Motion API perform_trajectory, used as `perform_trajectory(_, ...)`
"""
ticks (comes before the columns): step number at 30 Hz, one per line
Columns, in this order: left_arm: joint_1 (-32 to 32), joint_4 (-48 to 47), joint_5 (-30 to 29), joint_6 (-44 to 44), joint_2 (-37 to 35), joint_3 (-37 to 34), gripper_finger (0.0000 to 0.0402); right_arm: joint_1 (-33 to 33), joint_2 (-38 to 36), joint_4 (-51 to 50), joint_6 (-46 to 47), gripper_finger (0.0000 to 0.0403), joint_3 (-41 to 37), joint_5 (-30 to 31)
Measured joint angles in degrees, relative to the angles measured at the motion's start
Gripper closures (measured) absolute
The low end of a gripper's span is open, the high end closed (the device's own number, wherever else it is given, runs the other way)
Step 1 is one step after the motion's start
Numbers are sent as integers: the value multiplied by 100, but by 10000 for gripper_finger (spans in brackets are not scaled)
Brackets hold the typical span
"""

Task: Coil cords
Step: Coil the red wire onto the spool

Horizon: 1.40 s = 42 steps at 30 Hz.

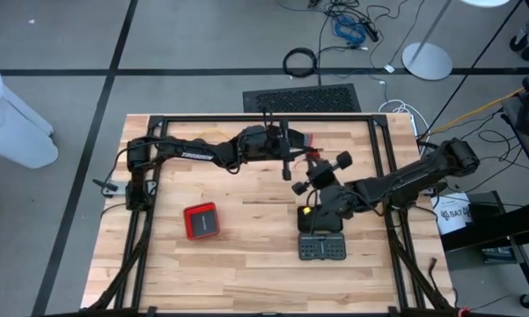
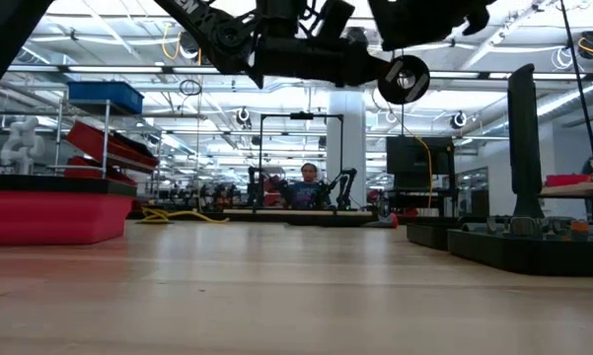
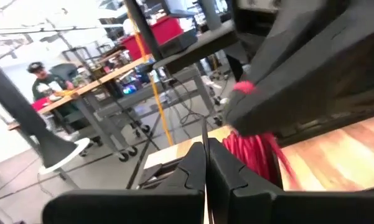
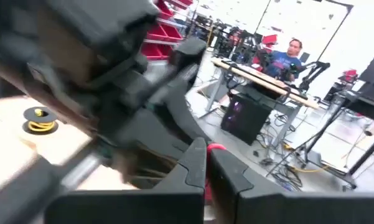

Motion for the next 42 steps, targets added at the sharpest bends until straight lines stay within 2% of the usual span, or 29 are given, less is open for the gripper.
perform_trajectory(4,0,-301,189,0,-221,7,401,157,-473,-883,593,402,15,-90)
perform_trajectory(10,10,-1275,516,220,-689,-16,401,51,-1308,-3172,2433,402,35,-1477)
perform_trajectory(11,12,-1437,625,294,-756,-20,401,30,-1404,-3551,2650,402,35,-1549)
perform_trajectory(14,3,-1715,871,321,-867,-17,401,-23,-1594,-4046,2829,402,48,-2024)
perform_trajectory(18,6,-1677,1167,165,-856,-31,401,-105,-1602,-4062,2407,402,48,-2310)
perform_trajectory(24,3,-1320,1432,-258,-854,-37,401,-113,-1374,-4085,1796,402,48,-2203)
perform_trajectory(29,51,-961,1506,-441,-835,-39,401,-61,-1188,-4077,1443,401,52,-1808)
perform_trajectory(35,98,206,1990,-1104,-601,-20,401,-42,-875,-4159,1571,389,-7,-1100)
perform_trajectory(42,229,1143,1513,-1653,-110,-29,401,60,-338,-3936,2214,388,-203,-346)
